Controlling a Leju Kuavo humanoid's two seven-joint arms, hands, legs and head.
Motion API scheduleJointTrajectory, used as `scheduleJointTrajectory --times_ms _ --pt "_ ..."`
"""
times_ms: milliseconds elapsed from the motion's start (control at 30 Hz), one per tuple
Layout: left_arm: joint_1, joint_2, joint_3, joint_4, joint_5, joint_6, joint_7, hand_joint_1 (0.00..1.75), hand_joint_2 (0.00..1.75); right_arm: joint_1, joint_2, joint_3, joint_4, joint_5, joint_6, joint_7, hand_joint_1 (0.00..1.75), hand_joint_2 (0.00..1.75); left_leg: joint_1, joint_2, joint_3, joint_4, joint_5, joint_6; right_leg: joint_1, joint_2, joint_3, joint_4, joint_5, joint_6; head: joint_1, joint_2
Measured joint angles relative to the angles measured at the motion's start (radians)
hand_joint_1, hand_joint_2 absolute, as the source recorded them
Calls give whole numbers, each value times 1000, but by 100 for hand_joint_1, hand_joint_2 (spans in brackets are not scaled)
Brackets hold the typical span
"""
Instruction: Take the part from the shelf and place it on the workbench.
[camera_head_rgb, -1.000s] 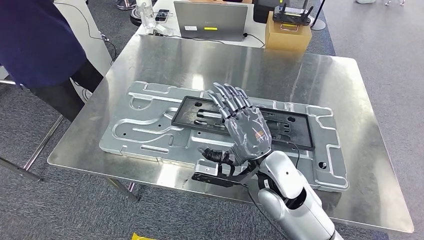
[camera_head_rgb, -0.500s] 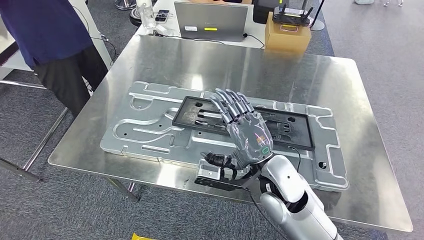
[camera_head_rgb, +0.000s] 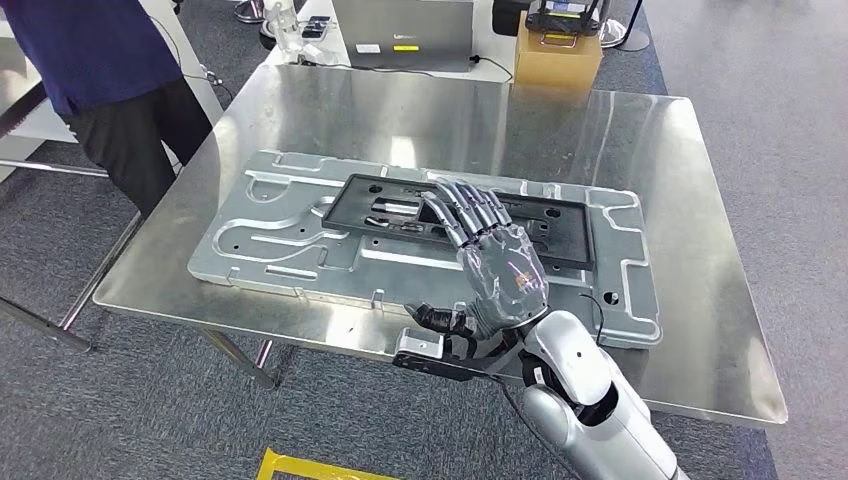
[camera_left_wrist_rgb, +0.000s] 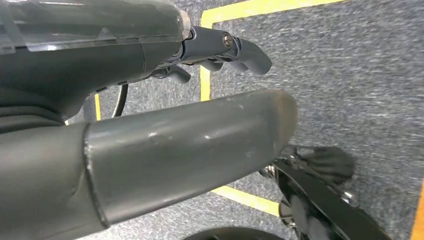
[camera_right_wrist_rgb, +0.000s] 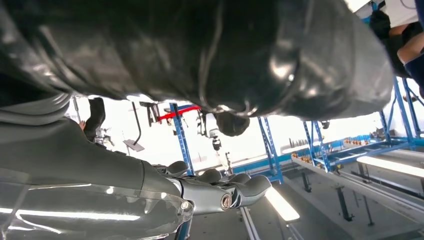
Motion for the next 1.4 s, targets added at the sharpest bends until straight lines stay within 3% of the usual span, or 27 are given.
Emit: scheduleJointTrajectory --times_ms 67,133,233,300,367,400,433,467,533,600,633,667,733,767,800,900,933,967,1000,1067,1133,1167,1233,1267,1300,1400 --pt "-2 1 -2 0 1 1 0 0 0 0 -1 0 0 0 0 0 0 0 -5 -1 100 -144 28 14 3 1 -15 4 12 5 0 0" --pt "-4 3 -4 0 2 2 0 0 0 0 -1 0 0 -1 0 1 0 0 -12 -2 153 -232 28 23 3 0 -21 5 26 16 0 0" --pt "-4 3 -6 0 4 4 0 0 0 1 -7 0 0 -2 -1 5 0 0 -13 0 146 -249 48 37 1 1 -26 4 37 35 0 0" --pt "-5 1 -7 0 4 4 1 0 0 2 -17 0 -2 -4 -2 7 0 0 -8 7 130 -256 71 52 0 3 -44 48 -19 46 1 0" --pt "-6 1 -7 0 4 5 1 0 0 3 -28 -1 -3 -6 -2 8 0 0 -8 11 104 -255 93 60 -5 2 -76 160 -118 56 1 0" --pt "-6 1 -7 0 5 5 1 0 0 4 -32 -2 -4 -6 -3 9 0 0 -8 12 89 -254 103 61 -7 2 -88 219 -151 59 1 0" --pt "-6 1 -7 0 5 5 1 0 0 7 -37 -2 -4 -7 -3 10 0 0 -9 13 73 -251 113 60 -9 2 -90 261 -161 62 1 0" --pt "-6 1 -7 0 6 5 1 0 0 9 -42 -4 -5 -8 -3 10 0 0 -9 13 58 -248 122 58 -10 2 -77 272 -147 64 1 0" --pt "-6 1 -7 0 9 4 0 0 0 13 -51 -7 -9 -13 -3 11 0 0 -8 14 28 -239 140 53 -12 1 1 195 -94 63 1 0" --pt "-6 0 -7 0 12 2 0 0 0 14 -56 -13 -17 -19 -2 10 0 0 -10 13 8 -229 153 43 -9 1 99 56 -89 55 0 0" --pt "-6 0 -7 0 14 2 -1 0 0 14 -58 -15 -21 -21 -2 8 0 0 -11 12 2 -225 159 37 -6 2 128 7 -98 49 0 0" --pt "-6 0 -7 0 16 2 -1 0 0 15 -59 -17 -23 -22 -2 7 0 0 -12 12 -1 -225 167 30 -2 2 137 -15 -106 42 0 0" --pt "-4 0 -7 0 19 2 -2 0 0 16 -62 -19 -24 -24 0 5 0 0 -9 12 -5 -226 178 17 -2 0 127 -21 -93 26 0 0" --pt "-3 1 -7 0 20 2 -2 0 0 16 -63 -19 -25 -24 1 4 0 0 -8 10 -11 -217 164 11 -4 -1 118 -22 -82 16 0 0" --pt "-1 1 -7 0 22 2 -2 0 0 16 -63 -19 -25 -24 3 4 0 0 -7 9 -22 -192 131 6 -7 -3 107 -25 -70 7 0 0" --pt "0 1 -7 0 25 1 -2 0 0 18 -64 -19 -25 -24 6 3 0 0 -4 8 -67 -18 -14 -6 -5 -5 60 -24 -31 -5 0 0" --pt "-1 1 -7 0 25 1 -2 0 0 19 -65 -19 -25 -24 6 2 0 0 -3 8 -71 36 -32 -8 -3 -5 42 -23 -18 -4 0 0" --pt "-1 1 -7 0 25 1 -2 0 0 20 -65 -19 -25 -24 6 2 0 0 -3 8 -63 64 -26 -8 -2 -5 24 -20 -6 -3 0 0" --pt "-1 2 -7 0 26 1 -2 0 0 21 -66 -19 -25 -24 6 2 0 0 -3 8 -37 56 1 -7 -2 -4 7 -17 6 -1 0 0" --pt "-2 2 -7 0 26 1 -2 0 0 22 -67 -20 -26 -24 6 2 0 0 -4 6 60 -57 41 2 -1 -4 -22 -8 24 6 0 0" --pt "-4 5 -7 0 27 1 -2 0 0 22 -69 -23 -30 -24 6 2 0 0 -9 4 159 -202 25 14 0 -4 -38 -2 41 16 0 0" --pt "-5 6 -7 0 28 1 -2 0 0 23 -71 -24 -32 -25 6 2 0 0 -13 3 183 -243 11 20 0 -5 -40 -3 50 22 0 0" --pt "-5 6 -7 0 29 1 -2 0 0 25 -75 -26 -34 -25 6 2 0 0 -15 3 182 -262 20 34 -1 -7 -40 -9 68 36 0 0" --pt "-5 6 -7 0 29 1 -2 0 0 27 -78 -27 -34 -26 6 2 0 0 -13 6 175 -265 31 42 -2 -5 -45 -6 62 42 0 0" --pt "-5 6 -7 0 30 1 -2 0 0 29 -81 -28 -34 -27 6 2 0 0 -11 9 166 -268 45 51 -3 -3 -52 10 36 46 0 0" --pt "-5 6 -7 0 30 1 -2 0 0 34 -90 -30 -34 -27 6 2 0 0 -10 16 122 -269 84 67 -8 0 -95 164 -116 57 1 0"
